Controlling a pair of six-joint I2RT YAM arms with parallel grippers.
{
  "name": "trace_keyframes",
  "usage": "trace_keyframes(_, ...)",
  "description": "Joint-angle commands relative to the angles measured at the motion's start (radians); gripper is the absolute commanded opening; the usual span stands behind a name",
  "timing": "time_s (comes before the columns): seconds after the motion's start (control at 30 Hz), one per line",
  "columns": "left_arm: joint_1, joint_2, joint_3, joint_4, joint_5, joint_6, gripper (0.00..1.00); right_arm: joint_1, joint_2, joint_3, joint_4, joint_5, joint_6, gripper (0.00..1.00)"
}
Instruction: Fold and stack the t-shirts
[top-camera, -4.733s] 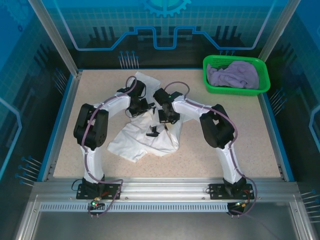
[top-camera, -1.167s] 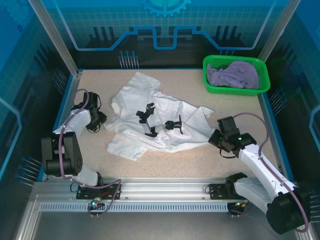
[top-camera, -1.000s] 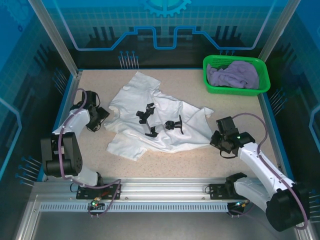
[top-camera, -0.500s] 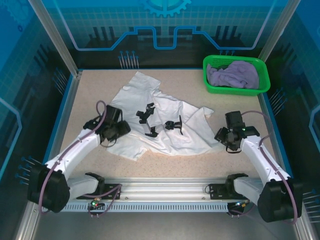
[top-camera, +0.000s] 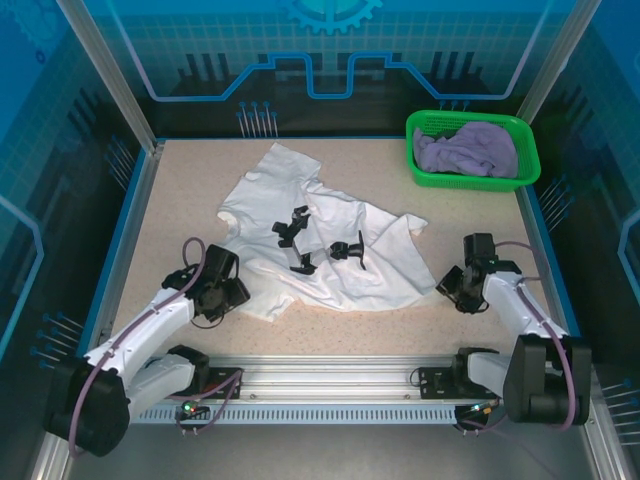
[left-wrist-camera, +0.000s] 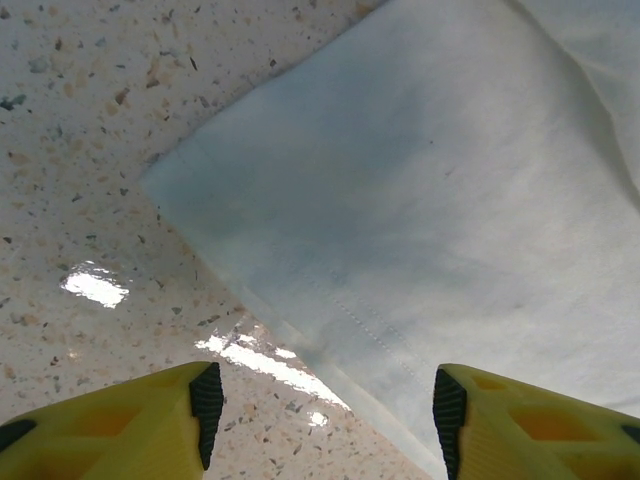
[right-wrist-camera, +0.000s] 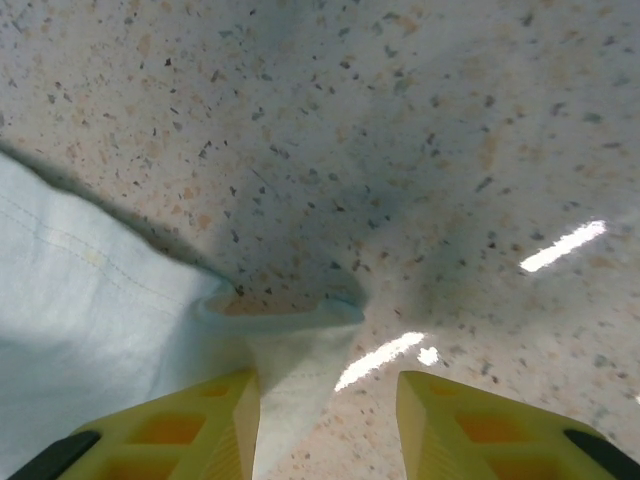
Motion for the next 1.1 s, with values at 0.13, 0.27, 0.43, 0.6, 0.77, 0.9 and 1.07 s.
trace_keyframes(0.13, 0.024, 0.074, -0.014, 0.073, -0.055, -0.024, 0.62, -0.014, 0.077, -0.005, 0.064, -0.036, -0.023, 0.43)
trace_keyframes(0.27, 0.126, 0.086, -0.012, 0.104, -0.022, 0.016, 0.62, -0.014, 0.094, -0.002, 0.072, -0.01, -0.032, 0.43)
trace_keyframes(0.43, 0.198, 0.085, -0.026, 0.144, 0.005, 0.035, 0.6, -0.014, 0.145, 0.004, 0.102, -0.001, -0.031, 0.38)
trace_keyframes(0.6, 0.225, 0.151, -0.044, 0.194, 0.02, 0.049, 0.56, -0.014, 0.203, 0.014, 0.141, -0.01, -0.022, 0.22)
trace_keyframes(0.77, 0.238, 0.193, -0.027, 0.212, 0.034, 0.052, 0.52, -0.011, 0.231, 0.026, 0.152, -0.01, -0.026, 0.08)
trace_keyframes(0.9, 0.239, 0.21, -0.028, 0.222, 0.039, 0.047, 0.47, -0.007, 0.228, 0.027, 0.149, -0.006, -0.034, 0.05)
trace_keyframes(1.07, 0.239, 0.215, -0.024, 0.226, 0.046, 0.052, 0.2, 0.0, 0.202, 0.031, 0.142, 0.012, -0.039, 0.0)
